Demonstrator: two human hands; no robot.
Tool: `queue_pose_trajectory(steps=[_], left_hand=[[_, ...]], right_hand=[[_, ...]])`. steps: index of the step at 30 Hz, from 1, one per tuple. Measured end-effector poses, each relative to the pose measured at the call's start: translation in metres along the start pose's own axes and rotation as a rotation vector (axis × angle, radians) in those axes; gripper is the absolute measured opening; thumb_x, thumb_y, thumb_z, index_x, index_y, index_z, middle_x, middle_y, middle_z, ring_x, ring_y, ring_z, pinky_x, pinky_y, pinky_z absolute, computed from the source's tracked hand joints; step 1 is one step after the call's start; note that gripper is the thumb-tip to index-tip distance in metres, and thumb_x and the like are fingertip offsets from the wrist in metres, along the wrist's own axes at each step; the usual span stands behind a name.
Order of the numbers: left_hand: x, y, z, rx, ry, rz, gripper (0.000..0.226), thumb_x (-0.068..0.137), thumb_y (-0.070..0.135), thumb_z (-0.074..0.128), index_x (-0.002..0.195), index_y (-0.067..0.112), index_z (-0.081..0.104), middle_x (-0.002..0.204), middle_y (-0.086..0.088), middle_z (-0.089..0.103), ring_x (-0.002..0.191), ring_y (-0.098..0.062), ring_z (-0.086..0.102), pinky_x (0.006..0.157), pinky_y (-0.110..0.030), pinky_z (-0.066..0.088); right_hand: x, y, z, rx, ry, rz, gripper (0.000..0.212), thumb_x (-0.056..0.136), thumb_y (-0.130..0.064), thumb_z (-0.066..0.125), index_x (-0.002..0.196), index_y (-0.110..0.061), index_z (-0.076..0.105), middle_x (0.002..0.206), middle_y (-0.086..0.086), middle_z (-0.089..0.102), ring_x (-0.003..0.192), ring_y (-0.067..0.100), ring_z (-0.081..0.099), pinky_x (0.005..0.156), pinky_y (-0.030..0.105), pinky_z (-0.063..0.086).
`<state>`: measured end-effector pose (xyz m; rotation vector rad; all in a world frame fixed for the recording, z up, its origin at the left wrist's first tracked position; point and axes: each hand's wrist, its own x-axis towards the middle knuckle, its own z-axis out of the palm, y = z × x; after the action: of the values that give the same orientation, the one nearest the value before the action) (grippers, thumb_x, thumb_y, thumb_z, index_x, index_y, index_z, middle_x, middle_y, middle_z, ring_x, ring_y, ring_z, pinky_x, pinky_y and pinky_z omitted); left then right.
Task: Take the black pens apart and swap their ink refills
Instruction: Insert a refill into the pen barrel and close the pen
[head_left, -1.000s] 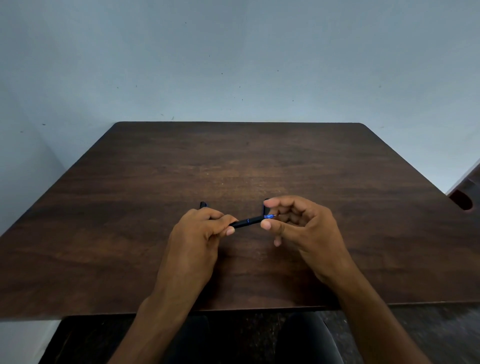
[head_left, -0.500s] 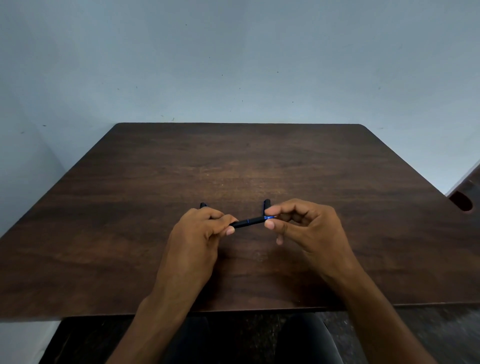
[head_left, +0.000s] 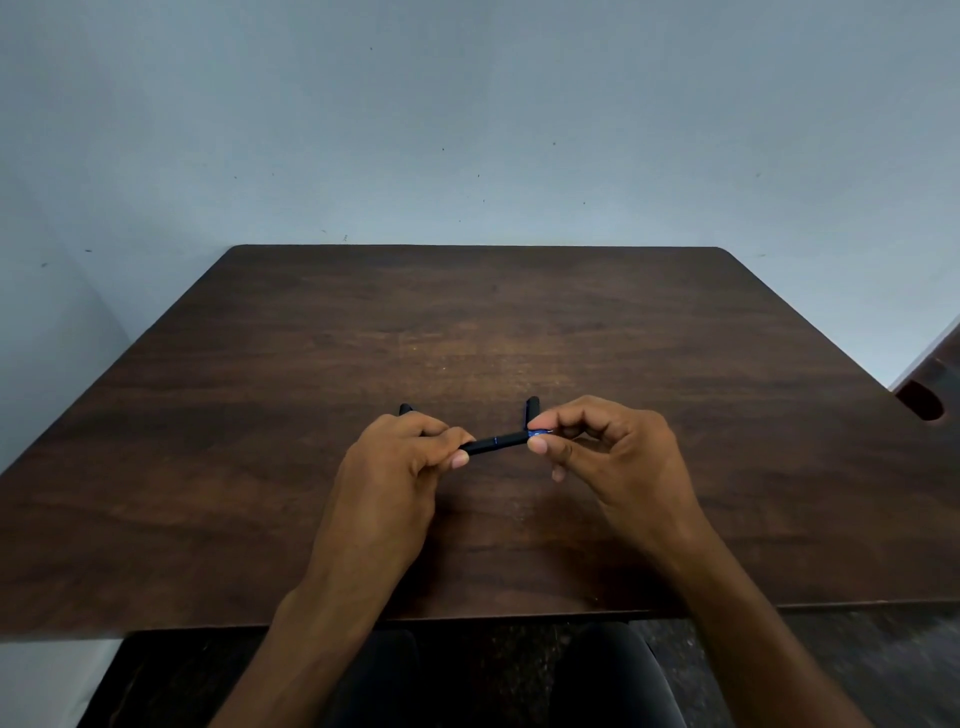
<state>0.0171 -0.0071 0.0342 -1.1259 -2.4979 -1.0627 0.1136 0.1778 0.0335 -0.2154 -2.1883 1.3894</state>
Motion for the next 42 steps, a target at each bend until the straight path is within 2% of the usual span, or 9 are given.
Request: queue_pose_trajectory(steps=[8,13,18,23,28,34,38,40,42], left_hand=[[-0.002,-0.002,-0.001,-0.019,0.003,-0.053,0.02,0.083,0.016,0.072,0.101,0.024,0.077,0.095,0.01,0.071,0.089,-0.01,0.058,0.079,-0.034,0.05],[-0.003,-0.004,0.001,0.01,0.01,-0.045,0.021,0.083,0.017,0.073,0.102,0.026,0.076,0.094,0.012,0.07,0.087,-0.006,0.056,0.075,-0.023,0.046],[-0.006,-0.013,0.001,0.065,0.014,-0.047,0.021,0.086,0.012,0.069,0.102,0.023,0.076,0.094,0.009,0.069,0.088,-0.01,0.055,0.072,-0.012,0.036],[-0.013,-0.026,-0.007,0.013,0.072,-0.161,0.022,0.082,0.015,0.073,0.1,0.028,0.076,0.088,0.016,0.067,0.086,-0.006,0.059,0.073,-0.014,0.039],[-0.018,-0.029,-0.009,-0.039,0.063,-0.206,0.022,0.079,0.02,0.076,0.099,0.03,0.077,0.089,0.018,0.068,0.087,-0.003,0.061,0.078,-0.02,0.046],[-0.021,-0.033,-0.011,-0.05,0.05,-0.225,0.024,0.079,0.02,0.076,0.101,0.03,0.076,0.089,0.019,0.066,0.089,-0.002,0.059,0.079,-0.015,0.043],[-0.021,-0.035,-0.012,-0.054,0.058,-0.223,0.023,0.079,0.02,0.076,0.1,0.03,0.076,0.089,0.019,0.067,0.088,-0.002,0.059,0.08,-0.023,0.048],[-0.021,-0.036,-0.012,-0.051,0.064,-0.22,0.023,0.079,0.019,0.076,0.1,0.031,0.076,0.089,0.018,0.067,0.088,-0.002,0.059,0.08,-0.023,0.048],[-0.02,-0.036,-0.012,-0.058,0.072,-0.216,0.023,0.079,0.019,0.076,0.099,0.031,0.076,0.088,0.018,0.068,0.087,-0.004,0.06,0.079,-0.026,0.05]], right_hand=[[0.001,0.001,0.002,-0.027,0.007,0.006,0.008,0.078,-0.009,0.082,0.085,-0.013,0.079,0.07,-0.007,0.072,0.051,0.009,0.061,0.061,0.016,0.052],[0.002,0.006,0.002,-0.033,-0.006,0.017,0.009,0.079,-0.011,0.082,0.084,-0.018,0.079,0.068,-0.016,0.071,0.05,0.007,0.061,0.061,0.014,0.05],[0.01,0.004,-0.007,-0.078,-0.115,0.17,0.018,0.076,-0.013,0.085,0.091,-0.018,0.078,0.074,-0.005,0.073,0.052,-0.001,0.06,0.052,0.016,0.051],[0.039,0.004,-0.014,-0.356,-0.064,0.326,0.013,0.083,-0.022,0.08,0.074,-0.021,0.071,0.065,0.001,0.071,0.041,0.0,0.058,0.043,0.015,0.049],[0.068,0.001,0.012,-0.511,-0.138,0.472,0.038,0.083,-0.035,0.079,0.09,0.0,0.068,0.082,0.018,0.074,0.072,0.031,0.072,0.068,0.044,0.062],[0.088,0.0,0.032,-0.75,-0.337,0.661,0.041,0.088,-0.037,0.073,0.112,-0.006,0.06,0.106,0.012,0.065,0.095,0.024,0.065,0.084,0.038,0.057],[0.081,0.003,0.024,-0.564,-0.265,0.593,0.018,0.087,-0.022,0.076,0.099,-0.014,0.065,0.091,0.009,0.071,0.072,0.016,0.065,0.061,0.028,0.052],[0.071,0.009,0.023,-0.253,-0.146,0.545,0.026,0.085,-0.014,0.078,0.1,-0.017,0.058,0.08,0.012,0.073,0.059,0.018,0.066,0.051,0.03,0.053],[0.059,0.013,0.021,0.15,-0.055,0.54,0.038,0.084,-0.005,0.077,0.114,-0.011,0.055,0.082,0.018,0.075,0.06,0.025,0.069,0.054,0.036,0.058]])
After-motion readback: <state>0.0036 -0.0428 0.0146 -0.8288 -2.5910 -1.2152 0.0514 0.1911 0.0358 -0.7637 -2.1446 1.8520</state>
